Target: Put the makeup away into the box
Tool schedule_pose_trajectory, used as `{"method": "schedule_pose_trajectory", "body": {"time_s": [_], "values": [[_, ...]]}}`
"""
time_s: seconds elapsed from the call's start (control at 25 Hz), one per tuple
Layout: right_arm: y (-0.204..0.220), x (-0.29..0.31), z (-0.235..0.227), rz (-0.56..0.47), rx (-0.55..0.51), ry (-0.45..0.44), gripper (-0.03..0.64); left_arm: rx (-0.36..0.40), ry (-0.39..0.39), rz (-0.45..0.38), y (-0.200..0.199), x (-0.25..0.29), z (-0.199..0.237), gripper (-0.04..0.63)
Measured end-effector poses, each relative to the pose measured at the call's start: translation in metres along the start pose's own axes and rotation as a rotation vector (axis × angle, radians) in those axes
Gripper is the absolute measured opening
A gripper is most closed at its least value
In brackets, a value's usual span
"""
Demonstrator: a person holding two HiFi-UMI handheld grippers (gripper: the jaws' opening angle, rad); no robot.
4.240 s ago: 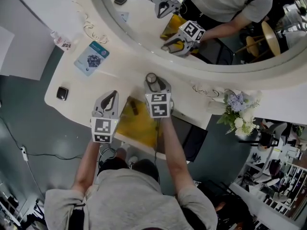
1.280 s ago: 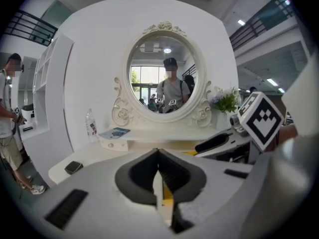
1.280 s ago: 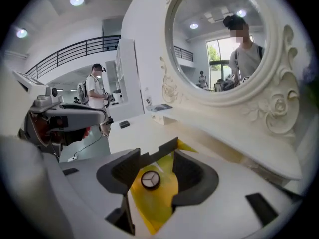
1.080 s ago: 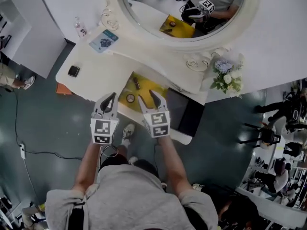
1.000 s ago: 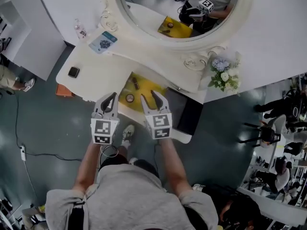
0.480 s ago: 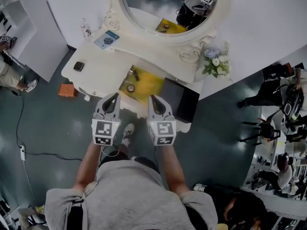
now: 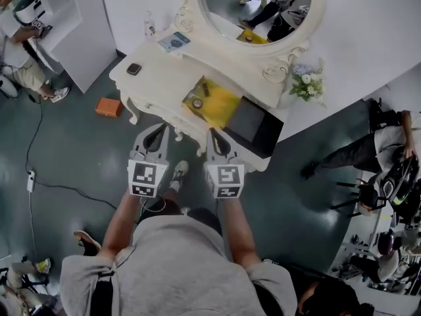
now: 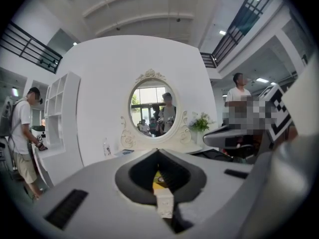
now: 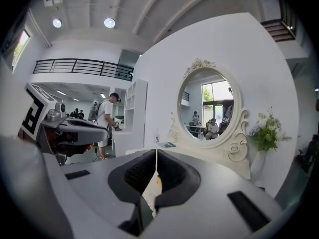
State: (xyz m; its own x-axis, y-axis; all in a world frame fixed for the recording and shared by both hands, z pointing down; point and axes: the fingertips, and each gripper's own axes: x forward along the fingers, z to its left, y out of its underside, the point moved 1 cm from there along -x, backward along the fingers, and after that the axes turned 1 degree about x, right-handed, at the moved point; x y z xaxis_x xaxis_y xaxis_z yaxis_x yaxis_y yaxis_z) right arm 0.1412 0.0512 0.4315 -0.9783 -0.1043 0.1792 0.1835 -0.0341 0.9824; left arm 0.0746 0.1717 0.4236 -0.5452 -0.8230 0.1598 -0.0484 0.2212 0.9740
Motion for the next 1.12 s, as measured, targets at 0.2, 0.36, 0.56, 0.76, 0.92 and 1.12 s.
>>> {"method": "schedule_pose_trajectory", "body": {"time_s": [0.2,0.36,0.56,0.76,0.92,1.12], "values": [[-0.003,-0.011,0.04,-0.01,-0.01,-0.07,0.021,-0.005,-0.074,0.008,0.006,-0.042,0.014,0.004],[-0.01,0.0,0.063,-0.015,-0.013,-0.12,0.021,-0.004,-0.129,0.019,0.008,-0.06,0.037,0.004],[-0.019,0.043,0.085,-0.013,-0.024,-0.168,0.021,-0.012,-0.189,0.033,0.014,-0.055,0.088,0.005],[-0.025,0.11,0.101,0.009,-0.033,-0.213,0.021,-0.04,-0.226,0.057,0.031,-0.03,0.143,0.004],[-0.027,0.173,0.114,0.035,-0.049,-0.249,0.021,-0.069,-0.234,0.081,0.044,0.0,0.187,0.005],[-0.032,0.246,0.123,0.056,-0.04,-0.269,0.021,-0.082,-0.23,0.103,0.054,0.042,0.241,0.005]]}}
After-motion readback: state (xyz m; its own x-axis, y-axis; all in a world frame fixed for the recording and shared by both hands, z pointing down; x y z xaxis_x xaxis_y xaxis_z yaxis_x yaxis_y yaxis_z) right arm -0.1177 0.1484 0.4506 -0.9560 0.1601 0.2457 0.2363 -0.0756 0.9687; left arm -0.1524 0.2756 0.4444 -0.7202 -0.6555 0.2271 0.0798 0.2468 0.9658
